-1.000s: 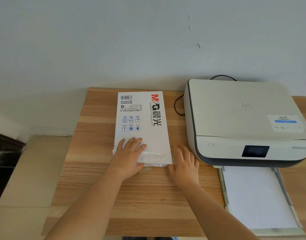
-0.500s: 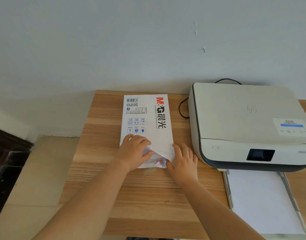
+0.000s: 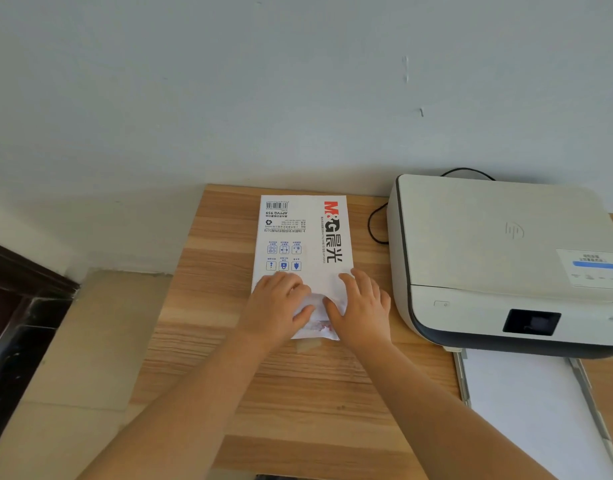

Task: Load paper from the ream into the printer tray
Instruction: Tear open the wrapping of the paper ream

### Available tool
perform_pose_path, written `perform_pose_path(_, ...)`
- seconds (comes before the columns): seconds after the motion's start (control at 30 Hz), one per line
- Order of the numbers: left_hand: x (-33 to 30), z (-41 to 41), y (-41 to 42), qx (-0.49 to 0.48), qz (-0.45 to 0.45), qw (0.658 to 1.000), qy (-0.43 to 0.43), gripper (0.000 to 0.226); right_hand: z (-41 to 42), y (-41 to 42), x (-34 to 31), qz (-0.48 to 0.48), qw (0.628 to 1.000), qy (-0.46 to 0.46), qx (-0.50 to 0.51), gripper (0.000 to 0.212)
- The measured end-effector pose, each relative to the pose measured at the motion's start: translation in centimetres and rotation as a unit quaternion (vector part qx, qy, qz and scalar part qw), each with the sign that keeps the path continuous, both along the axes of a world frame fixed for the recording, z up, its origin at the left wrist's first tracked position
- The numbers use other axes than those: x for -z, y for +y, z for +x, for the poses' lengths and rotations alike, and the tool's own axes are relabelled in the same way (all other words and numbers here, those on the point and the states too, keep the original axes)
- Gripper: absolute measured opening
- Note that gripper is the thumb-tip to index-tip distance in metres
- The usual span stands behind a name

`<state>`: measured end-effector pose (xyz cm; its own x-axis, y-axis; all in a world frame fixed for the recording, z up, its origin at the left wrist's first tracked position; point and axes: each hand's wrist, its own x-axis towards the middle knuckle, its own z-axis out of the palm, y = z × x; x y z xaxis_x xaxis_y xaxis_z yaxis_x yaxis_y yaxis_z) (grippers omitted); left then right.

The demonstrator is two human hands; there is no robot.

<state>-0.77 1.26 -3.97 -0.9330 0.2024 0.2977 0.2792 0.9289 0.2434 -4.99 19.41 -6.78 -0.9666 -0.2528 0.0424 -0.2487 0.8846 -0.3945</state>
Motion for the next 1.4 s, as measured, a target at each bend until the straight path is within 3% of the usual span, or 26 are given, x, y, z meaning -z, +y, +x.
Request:
perform_pose_path(0.13, 1.1, 3.2, 1.0, 0.07, 0.007, 0.997, -0.005, 0.019, -0.6, -0.1, -0.4, 0.01, 1.0, -0.022, -0.006, 0.053)
perform_pose_path(0.43, 2.9, 2.6, -0.8, -0.064, -0.004, 0.988, -0.14, 0.031, -0.7, -0.1, -0.6, 0.02, 0.999, -0.026, -0.009, 0.054)
perform_pose_path(0.97, 4.7, 0.0, 0.3, -0.046, -0.104, 0.979, -0.17, 0.04, -0.7, -0.1, -0.1, 0.002, 1.0, -0.022, -0.013, 0.051)
perform_pose_path(1.4, 3.7, -0.1, -0.1, 0.024, -0.169, 0.971, -0.167, 0.043, -0.4, -0.2, -0.2, 0.0, 1.0, -0.008, -0.01, 0.051)
